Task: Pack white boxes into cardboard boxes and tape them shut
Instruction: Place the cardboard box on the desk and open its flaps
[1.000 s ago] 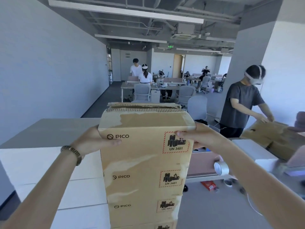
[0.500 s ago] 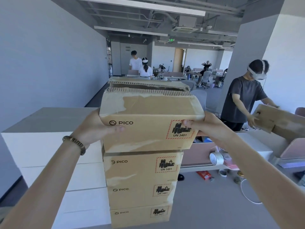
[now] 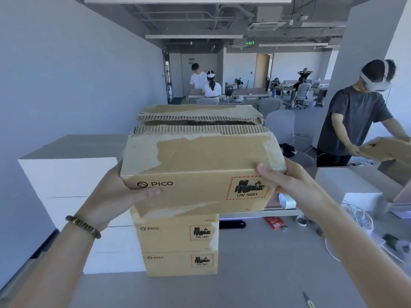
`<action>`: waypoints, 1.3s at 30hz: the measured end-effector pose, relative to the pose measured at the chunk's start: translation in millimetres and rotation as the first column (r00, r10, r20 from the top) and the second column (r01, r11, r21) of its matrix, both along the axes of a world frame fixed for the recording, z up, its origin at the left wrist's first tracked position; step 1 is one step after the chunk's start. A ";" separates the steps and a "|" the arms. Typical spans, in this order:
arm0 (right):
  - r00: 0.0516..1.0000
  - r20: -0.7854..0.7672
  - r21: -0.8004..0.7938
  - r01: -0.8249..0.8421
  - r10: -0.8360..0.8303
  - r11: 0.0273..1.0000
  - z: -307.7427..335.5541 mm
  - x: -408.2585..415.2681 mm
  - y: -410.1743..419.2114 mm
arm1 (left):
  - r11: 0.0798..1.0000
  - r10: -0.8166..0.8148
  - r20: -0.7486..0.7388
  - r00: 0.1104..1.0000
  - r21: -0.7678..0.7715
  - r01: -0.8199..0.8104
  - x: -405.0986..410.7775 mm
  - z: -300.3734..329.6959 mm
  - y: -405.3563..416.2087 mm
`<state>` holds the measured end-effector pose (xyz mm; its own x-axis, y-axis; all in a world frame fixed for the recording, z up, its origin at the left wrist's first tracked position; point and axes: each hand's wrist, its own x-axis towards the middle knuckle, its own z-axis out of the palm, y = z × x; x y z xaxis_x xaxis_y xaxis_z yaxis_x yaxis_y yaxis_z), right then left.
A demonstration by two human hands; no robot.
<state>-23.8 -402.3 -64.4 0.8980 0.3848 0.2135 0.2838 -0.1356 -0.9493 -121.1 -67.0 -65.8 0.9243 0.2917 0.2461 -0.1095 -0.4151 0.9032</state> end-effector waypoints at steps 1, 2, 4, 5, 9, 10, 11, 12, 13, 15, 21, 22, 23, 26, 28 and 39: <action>1.000 -0.002 0.005 0.000 0.000 1.000 -4.0 -3.6 -13.5 | 1.000 0.000 -0.002 1.000 0.009 0.000 -4.5 -1.8 -13.1; 1.000 -0.002 0.012 0.004 -0.004 1.000 -7.6 -7.8 -26.0 | 1.000 -0.001 -0.003 1.000 0.016 0.001 -8.0 -3.9 -25.9; 1.000 -0.003 0.035 0.024 -0.024 0.999 -15.4 -16.0 -52.2 | 1.000 0.001 0.007 1.000 0.025 -0.002 -13.2 -10.5 -51.1; 0.999 -0.001 0.040 0.033 -0.033 0.999 -19.5 -20.3 -65.9 | 1.000 -0.004 0.016 1.000 0.020 0.004 -15.0 -14.5 -63.7; 0.998 -0.030 0.024 0.059 -0.059 0.998 -35.3 -39.9 -119.3 | 0.995 -0.092 0.017 0.996 -0.035 0.093 -26.2 -30.6 -117.9; 0.997 -0.045 0.025 0.070 -0.069 0.997 -40.2 -44.3 -133.1 | 0.992 -0.113 0.018 0.993 -0.051 0.113 -28.3 -34.3 -131.3; 0.996 -0.054 0.032 0.078 -0.076 0.996 -45.4 -48.6 -146.9 | 0.989 -0.134 0.021 0.991 -0.065 0.135 -29.7 -38.9 -144.3; 0.994 -0.066 0.039 0.084 -0.081 0.996 -51.4 -52.7 -160.0 | 0.985 -0.151 0.023 0.988 -0.078 0.153 -31.2 -44.3 -156.6; 0.993 -0.080 0.044 0.090 -0.086 0.995 -57.7 -56.5 -172.2 | 0.982 -0.164 0.021 0.986 -0.092 0.166 -32.3 -50.2 -168.3; 0.989 -0.109 0.054 0.102 -0.096 0.993 -71.9 -64.3 -193.4 | 0.975 -0.184 0.000 0.983 -0.125 0.183 -34.6 -64.2 -189.0; 0.962 -0.232 0.044 0.160 -0.146 0.986 -131.1 -84.9 -236.9 | 0.959 -0.215 -0.115 0.970 -0.213 0.187 -43.4 -122.2 -233.5; 0.955 -0.256 0.036 0.165 -0.150 0.986 -142.5 -87.7 -240.7 | 0.955 -0.218 -0.144 0.965 -0.233 0.181 -46.0 -132.8 -236.6; 0.948 -0.282 0.032 0.164 -0.149 0.986 -155.4 -89.6 -244.0 | 0.952 -0.219 -0.173 0.960 -0.253 0.172 -48.4 -143.8 -238.1; 0.925 -0.353 0.003 0.149 -0.138 0.989 -194.2 -95.4 -246.7 | 0.943 -0.227 -0.264 0.937 -0.299 0.144 -59.9 -176.7 -236.6; 0.908 -0.399 -0.034 0.123 -0.126 0.992 -222.1 -98.6 -245.2 | 0.943 -0.230 -0.335 0.913 -0.307 0.125 -69.4 -197.5 -234.4; 0.821 -0.563 -0.200 -0.028 -0.091 0.979 -335.1 -117.6 -192.2 | 0.934 -0.201 -0.627 0.753 -0.355 -0.046 -109.7 -296.3 -190.6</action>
